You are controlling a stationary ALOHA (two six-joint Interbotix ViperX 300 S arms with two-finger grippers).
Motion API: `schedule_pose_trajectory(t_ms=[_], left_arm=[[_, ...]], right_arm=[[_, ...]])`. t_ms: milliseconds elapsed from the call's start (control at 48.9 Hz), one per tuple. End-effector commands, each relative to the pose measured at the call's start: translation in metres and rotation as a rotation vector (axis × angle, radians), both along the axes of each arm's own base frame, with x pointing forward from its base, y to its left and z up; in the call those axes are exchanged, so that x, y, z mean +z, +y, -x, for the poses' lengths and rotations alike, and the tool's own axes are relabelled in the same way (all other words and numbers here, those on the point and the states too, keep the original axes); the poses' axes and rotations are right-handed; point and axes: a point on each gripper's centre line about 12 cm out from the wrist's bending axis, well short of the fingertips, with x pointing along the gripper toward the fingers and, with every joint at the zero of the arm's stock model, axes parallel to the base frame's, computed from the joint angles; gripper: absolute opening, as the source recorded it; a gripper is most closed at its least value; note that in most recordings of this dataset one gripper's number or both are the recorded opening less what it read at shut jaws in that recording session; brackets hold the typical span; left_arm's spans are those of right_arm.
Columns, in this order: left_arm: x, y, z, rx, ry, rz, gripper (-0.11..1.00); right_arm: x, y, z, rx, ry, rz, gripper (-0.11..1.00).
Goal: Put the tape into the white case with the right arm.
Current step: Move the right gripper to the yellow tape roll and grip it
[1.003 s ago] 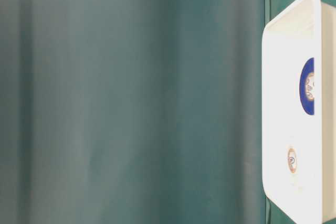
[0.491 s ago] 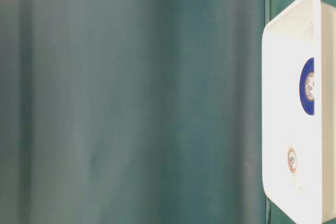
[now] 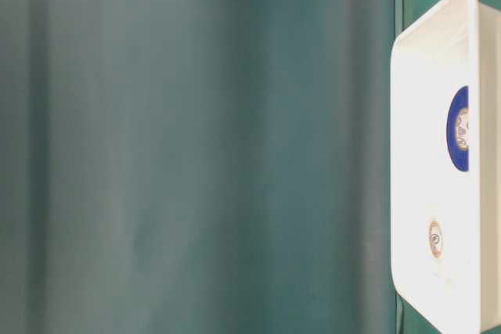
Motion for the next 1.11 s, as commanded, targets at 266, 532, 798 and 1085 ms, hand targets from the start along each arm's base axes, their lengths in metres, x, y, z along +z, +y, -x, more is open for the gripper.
schedule_pose_trajectory(t_ms=[266,532,798,1085], left_arm=[[0.003,0.0,-0.001,0.004,-0.008,0.003,0.0],[0.003,0.0,-0.001,0.004,-0.008,0.003,0.0],[0.003,0.0,-0.001,0.004,-0.008,0.003,0.0],[0.003,0.0,-0.001,0.004,-0.009,0.001,0.0]], right_arm=[[-0.005,0.015,-0.063,0.02,-0.021,-0.006,0.5],[-0.009,0.022,-0.085,0.026,-0.027,-0.01,0.5],[-0.016,0.023,-0.087,0.025,0.0,-0.001,0.5],[-0.032,0.025,-0.089,0.018,0.073,0.028,0.5]])
